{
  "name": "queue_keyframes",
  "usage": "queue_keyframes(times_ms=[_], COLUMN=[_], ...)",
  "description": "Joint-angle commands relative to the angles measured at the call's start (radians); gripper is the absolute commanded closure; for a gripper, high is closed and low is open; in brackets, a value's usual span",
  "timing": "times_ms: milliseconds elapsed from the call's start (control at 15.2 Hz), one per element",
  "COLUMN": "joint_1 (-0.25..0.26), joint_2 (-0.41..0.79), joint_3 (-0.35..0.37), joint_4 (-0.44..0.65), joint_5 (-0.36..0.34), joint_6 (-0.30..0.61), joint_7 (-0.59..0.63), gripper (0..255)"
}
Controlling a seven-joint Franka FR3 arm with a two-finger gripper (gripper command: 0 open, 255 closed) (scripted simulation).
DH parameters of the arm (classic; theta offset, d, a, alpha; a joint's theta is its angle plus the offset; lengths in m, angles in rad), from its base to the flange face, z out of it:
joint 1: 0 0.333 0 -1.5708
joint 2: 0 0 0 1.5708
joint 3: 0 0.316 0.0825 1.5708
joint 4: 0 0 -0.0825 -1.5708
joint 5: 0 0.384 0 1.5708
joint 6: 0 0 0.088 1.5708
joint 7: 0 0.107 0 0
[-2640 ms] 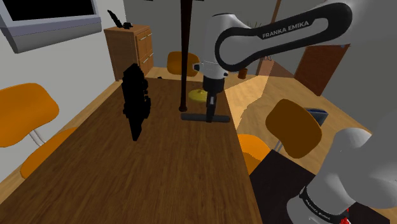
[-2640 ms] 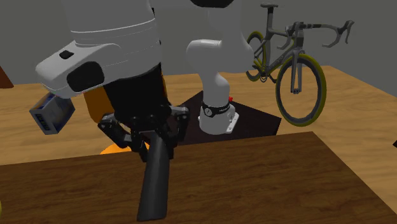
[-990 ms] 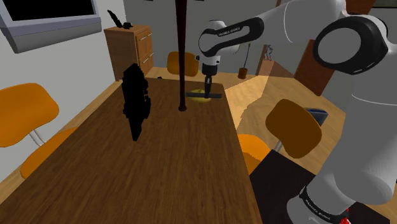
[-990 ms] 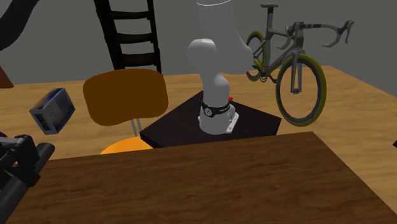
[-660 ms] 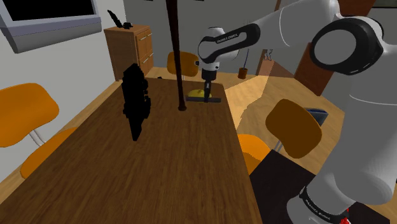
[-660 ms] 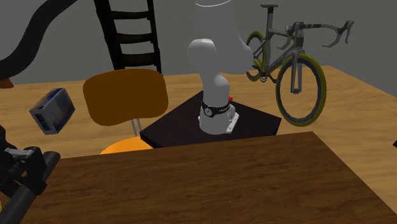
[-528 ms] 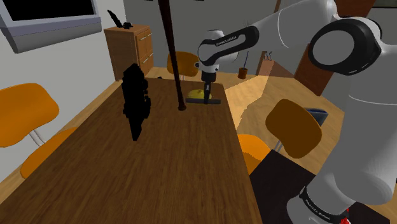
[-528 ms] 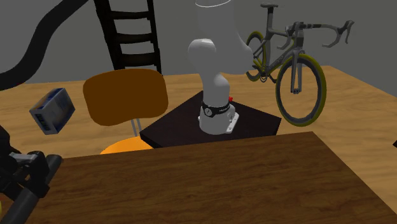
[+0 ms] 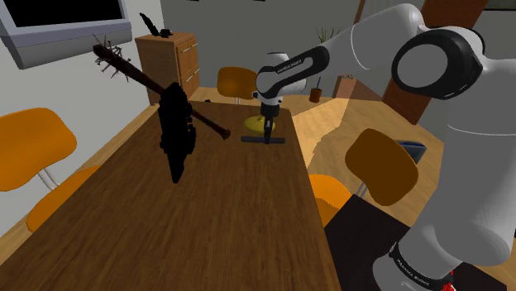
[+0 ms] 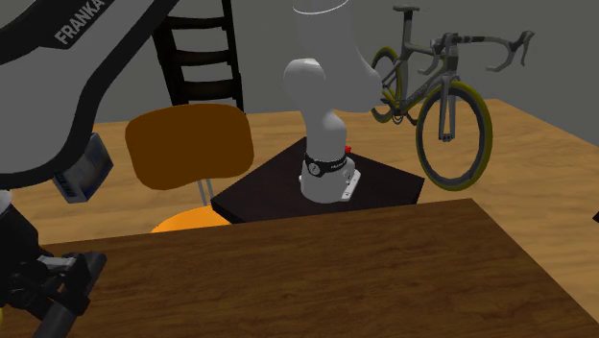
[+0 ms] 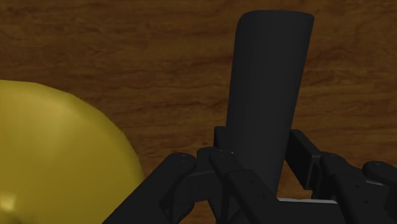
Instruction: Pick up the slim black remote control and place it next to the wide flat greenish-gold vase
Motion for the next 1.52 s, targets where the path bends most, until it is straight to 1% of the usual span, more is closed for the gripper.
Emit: queue_keyframes(times_ms=[0,132,594,660,990,1254,1452], joint_1=[-0.002,-0.002,-0.002,-0.002,-0.002,-0.003,-0.003], joint_2=[0.013,0.022,0.023,0.023,0.023,-0.023,-0.023], joint_3=[0.001,0.002,0.002,0.002,0.002,-0.005,-0.005], joint_4=[-0.01,-0.017,-0.017,-0.017,-0.017,0.051,0.05], joint_5=[0.004,0.006,0.006,0.006,0.006,-0.008,-0.008], joint_6=[0.023,0.039,0.039,0.039,0.039,-0.073,-0.073], joint_7=[-0.004,-0.007,-0.007,-0.007,-0.007,0.002,0.002], gripper=[255,255,255,0,0,0,0])
